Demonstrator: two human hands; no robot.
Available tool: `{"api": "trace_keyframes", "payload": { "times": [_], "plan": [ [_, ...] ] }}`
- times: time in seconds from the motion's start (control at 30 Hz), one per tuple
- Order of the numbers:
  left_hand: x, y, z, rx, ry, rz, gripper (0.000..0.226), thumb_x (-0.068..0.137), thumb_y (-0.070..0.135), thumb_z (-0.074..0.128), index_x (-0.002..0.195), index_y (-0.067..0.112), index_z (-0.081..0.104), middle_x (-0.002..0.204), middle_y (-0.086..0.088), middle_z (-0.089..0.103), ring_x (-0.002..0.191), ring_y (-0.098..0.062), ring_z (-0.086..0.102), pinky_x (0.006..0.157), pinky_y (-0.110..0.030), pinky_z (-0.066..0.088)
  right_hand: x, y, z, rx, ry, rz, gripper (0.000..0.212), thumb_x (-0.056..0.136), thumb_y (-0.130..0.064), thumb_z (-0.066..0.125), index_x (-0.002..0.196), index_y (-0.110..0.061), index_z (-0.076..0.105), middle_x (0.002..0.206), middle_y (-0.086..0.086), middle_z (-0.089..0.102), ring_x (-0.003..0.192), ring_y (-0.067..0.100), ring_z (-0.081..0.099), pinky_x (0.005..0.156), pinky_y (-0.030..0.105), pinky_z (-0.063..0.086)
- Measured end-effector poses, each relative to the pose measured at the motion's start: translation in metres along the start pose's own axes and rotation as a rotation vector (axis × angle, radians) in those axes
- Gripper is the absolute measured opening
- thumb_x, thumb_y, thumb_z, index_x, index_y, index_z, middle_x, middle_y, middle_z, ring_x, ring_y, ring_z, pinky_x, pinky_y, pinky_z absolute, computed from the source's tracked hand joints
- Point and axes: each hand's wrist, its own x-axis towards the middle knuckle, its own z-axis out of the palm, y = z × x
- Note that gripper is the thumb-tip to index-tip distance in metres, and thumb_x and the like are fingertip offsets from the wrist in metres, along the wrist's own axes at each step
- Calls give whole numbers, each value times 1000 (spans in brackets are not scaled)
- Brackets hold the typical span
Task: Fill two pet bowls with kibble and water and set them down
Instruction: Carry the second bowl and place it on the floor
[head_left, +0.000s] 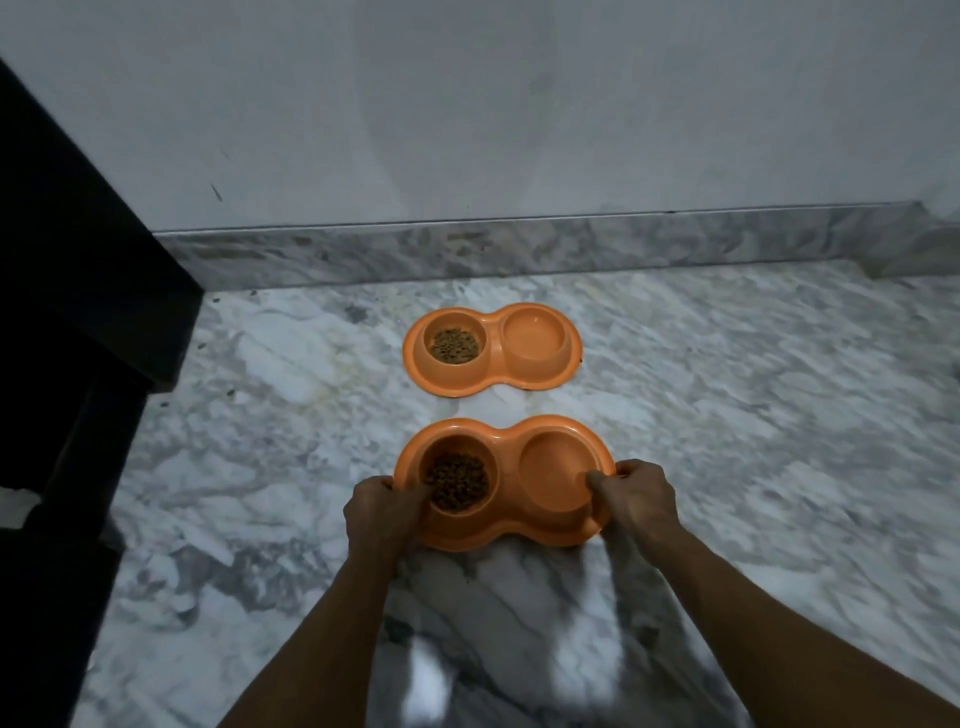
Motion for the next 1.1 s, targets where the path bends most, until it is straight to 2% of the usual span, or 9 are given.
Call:
{"api": "trace_keyframes", "payload": {
  "times": [0.13, 0.3, 0.47, 0.57, 0.83, 0.93, 1.0, 1.07, 1.1],
  "plan": [
    [7, -2, 9, 16, -9, -3, 28, 73, 34, 74, 69, 7, 70, 67, -11, 69, 71, -26, 65, 57, -27, 40, 13, 5, 4, -4, 0, -4, 21, 80, -29, 73, 69, -21, 58, 76, 9, 71, 76, 30, 70, 81, 46, 58],
    [13, -7, 17, 47, -23, 24, 31, 74, 36, 74, 71, 5, 72, 67, -13, 70, 70, -27, 67, 64, -32, 48, 23, 11, 5, -10, -8, -9, 17, 82, -28, 72, 74, -19, 60, 78, 10, 71, 75, 29, 70, 81, 46, 59],
    [17, -8, 19, 46, -13, 47, 28, 78, 35, 74, 73, 7, 71, 67, -12, 70, 70, -26, 66, 62, -30, 45, 28, 18, 9, -10, -21, -29, 14, 84, -25, 71, 78, -14, 65, 77, 11, 71, 73, 30, 69, 79, 49, 60],
    [18, -8, 18, 50, -8, 52, 27, 78, 36, 74, 72, 10, 71, 67, -10, 70, 72, -26, 66, 67, -32, 48, 29, 18, 10, -4, -21, -46, 13, 84, -23, 71, 78, -13, 66, 78, 13, 71, 72, 31, 70, 77, 49, 60],
    [22, -9, 15, 75, -16, 64, 26, 80, 35, 73, 73, 10, 71, 68, -11, 71, 70, -28, 68, 72, -36, 52, 32, 17, 13, 7, -33, -73, 13, 86, -25, 72, 80, -14, 67, 78, 13, 72, 66, 31, 70, 68, 44, 61],
    [21, -9, 15, 70, -14, 72, 27, 81, 35, 73, 72, 10, 70, 68, -10, 70, 70, -27, 67, 69, -34, 50, 32, 18, 12, 15, -38, -86, 18, 86, -25, 72, 86, -8, 71, 78, 15, 73, 65, 32, 71, 69, 45, 61],
    [20, -9, 14, 71, -2, 59, 36, 81, 39, 72, 65, 9, 62, 63, -8, 65, 64, -25, 63, 60, -31, 44, 31, 19, 12, 1, -45, -91, 23, 86, -29, 72, 88, -5, 71, 78, 16, 73, 67, 32, 70, 71, 45, 60],
    [17, -8, 12, 83, 17, 41, 45, 81, 44, 72, 64, 8, 52, 62, -8, 57, 61, -23, 55, 55, -30, 36, 30, 19, 12, -32, -28, -92, 34, 86, -35, 72, 90, -1, 68, 82, 18, 71, 75, 33, 69, 75, 44, 56],
    [14, -6, 10, 95, 21, 35, 46, 81, 46, 72, 69, 6, 54, 66, -10, 57, 65, -25, 56, 57, -32, 38, 29, 18, 10, -51, -23, -86, 39, 86, -39, 71, 91, 0, 66, 85, 18, 71, 81, 34, 68, 79, 45, 55]
  ]
}}
